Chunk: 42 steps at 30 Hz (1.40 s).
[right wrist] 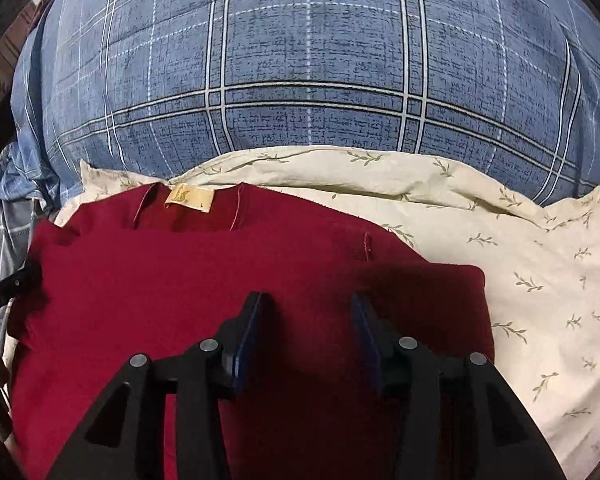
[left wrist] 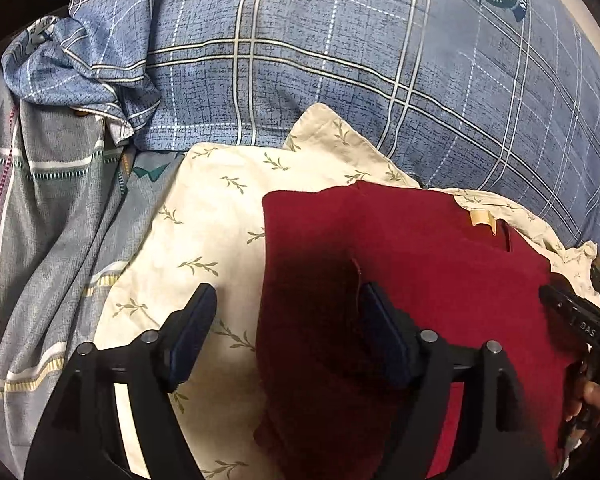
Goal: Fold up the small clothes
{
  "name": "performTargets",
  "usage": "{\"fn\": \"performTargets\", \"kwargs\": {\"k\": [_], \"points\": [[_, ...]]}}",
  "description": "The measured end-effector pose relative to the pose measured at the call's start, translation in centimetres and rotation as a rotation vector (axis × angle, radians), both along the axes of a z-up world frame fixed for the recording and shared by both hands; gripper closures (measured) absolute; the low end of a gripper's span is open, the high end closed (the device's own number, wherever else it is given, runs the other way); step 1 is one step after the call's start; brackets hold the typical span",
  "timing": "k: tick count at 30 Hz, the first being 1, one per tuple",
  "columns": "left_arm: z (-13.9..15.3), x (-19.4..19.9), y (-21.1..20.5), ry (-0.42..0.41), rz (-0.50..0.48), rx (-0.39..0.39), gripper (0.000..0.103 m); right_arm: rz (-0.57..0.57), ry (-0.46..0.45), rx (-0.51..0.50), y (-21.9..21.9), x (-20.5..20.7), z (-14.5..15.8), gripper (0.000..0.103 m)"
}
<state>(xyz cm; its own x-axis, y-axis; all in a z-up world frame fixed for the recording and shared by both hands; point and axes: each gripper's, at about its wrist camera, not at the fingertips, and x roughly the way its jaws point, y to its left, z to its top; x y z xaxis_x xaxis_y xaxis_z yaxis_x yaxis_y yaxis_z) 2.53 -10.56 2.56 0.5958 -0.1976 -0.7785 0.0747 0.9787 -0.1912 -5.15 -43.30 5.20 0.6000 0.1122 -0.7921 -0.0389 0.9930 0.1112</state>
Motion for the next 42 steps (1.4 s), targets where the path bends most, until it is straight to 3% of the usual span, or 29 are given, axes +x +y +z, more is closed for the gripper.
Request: {"fn": "performTargets", "kwargs": {"k": [5,11,16,21,30,34,42], "points": [[0.2,-0.4,-0.2,-0.011,0.005,0.017,0.027,0.002,-0.009,0.065,-1.3,-3.3,2.0,0.053],[0.4,-0.8,-0.4,-0.019,0.012,0.031,0.027,-0.008,0.002,0.041,-2.5,-8.0,1.9,0.048],[0.6,-1.2,-0.7,-0.036,0.013,0.056,0.027,-0.020,0.021,0.018,-2.8,-8.6,-0.1,0.048],[1.2,-2.8,-0.6,-0.026,0.001,0.043,0.027,-0.034,0.005,0.051,-2.7,-9.8,1.6,0.048],[3.9,-7.4,-0.7,-0.072,-0.030,0.091,0.027,-0.022,0.040,0.054,-2.5,-10.5,1.6,0.045],[4.2,-9.4,-0.3,-0.082,-0.025,0.092,0.027,-0.017,0.016,0.112,-2.8,-11.9,2.8,0.040],[3.5,-10.7,0.5,-0.055,-0.018,0.037,0.027,-0.026,0.002,0.154,-3.1,-14.3,3.1,0.039]]}}
